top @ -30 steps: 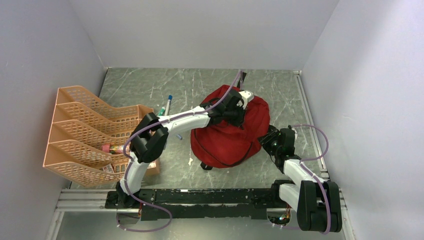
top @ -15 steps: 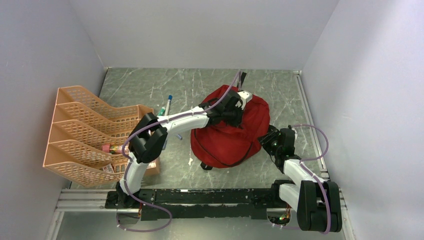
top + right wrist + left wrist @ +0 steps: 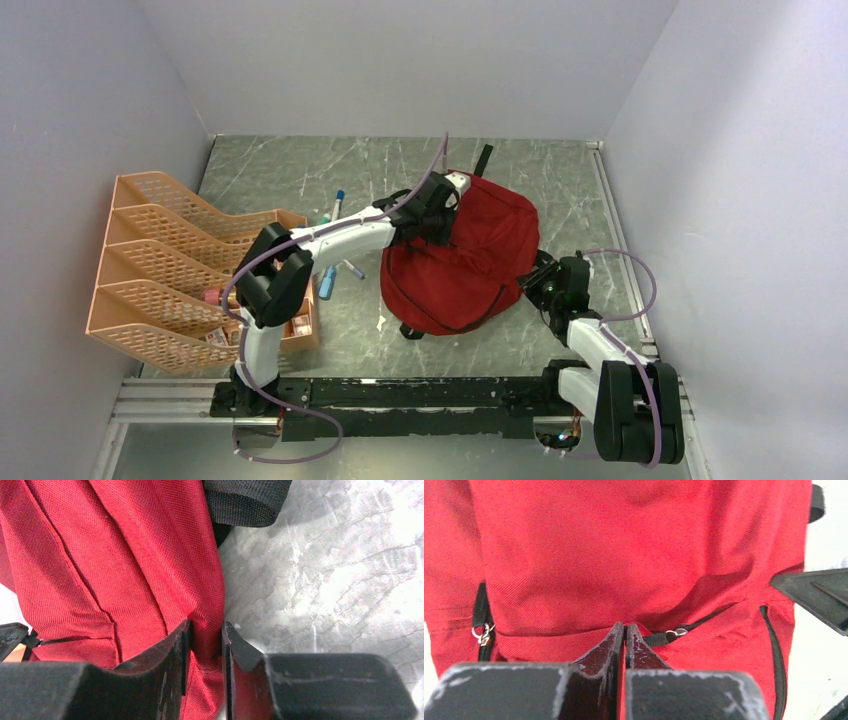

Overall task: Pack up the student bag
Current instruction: Unzip the student bag at the center of the board.

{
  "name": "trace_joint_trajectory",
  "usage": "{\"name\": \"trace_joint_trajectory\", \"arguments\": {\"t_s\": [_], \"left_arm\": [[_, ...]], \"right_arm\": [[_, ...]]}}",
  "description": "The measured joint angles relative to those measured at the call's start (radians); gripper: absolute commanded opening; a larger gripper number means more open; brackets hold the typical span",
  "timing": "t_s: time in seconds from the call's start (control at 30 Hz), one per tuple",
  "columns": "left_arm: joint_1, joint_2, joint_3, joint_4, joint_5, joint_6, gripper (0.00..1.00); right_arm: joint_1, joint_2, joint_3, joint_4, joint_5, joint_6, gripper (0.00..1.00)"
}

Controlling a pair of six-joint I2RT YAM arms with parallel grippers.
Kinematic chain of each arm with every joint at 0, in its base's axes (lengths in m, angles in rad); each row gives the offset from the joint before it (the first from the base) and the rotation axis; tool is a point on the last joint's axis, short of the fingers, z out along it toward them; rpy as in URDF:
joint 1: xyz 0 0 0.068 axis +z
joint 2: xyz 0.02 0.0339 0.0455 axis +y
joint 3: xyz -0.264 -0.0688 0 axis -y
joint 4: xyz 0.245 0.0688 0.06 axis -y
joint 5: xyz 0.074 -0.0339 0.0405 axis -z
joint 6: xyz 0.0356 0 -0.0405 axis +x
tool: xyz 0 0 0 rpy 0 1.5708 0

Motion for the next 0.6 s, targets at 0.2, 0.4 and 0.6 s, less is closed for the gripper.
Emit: {"name": "trace_joint_trajectory", "arguments": {"t_s": [0.2, 0.4, 0.6], "left_arm": [[0.022, 0.001, 0.006, -0.053, -0.076, 0.003, 0.05], [0.063, 0.002, 0.025, -0.08, -0.109, 0.023, 0.05], [0.121, -0.004, 0.025, -0.093, -0.169, 0.061, 0.05]], "right_arm": [[0.0, 0.0, 0.0, 0.0, -0.016, 0.0, 0.29], [0.001, 0.0, 0.0, 0.0, -0.026, 0.0, 0.29], [0.001, -0.001, 0.001, -0.01, -0.018, -0.003, 0.31]]}}
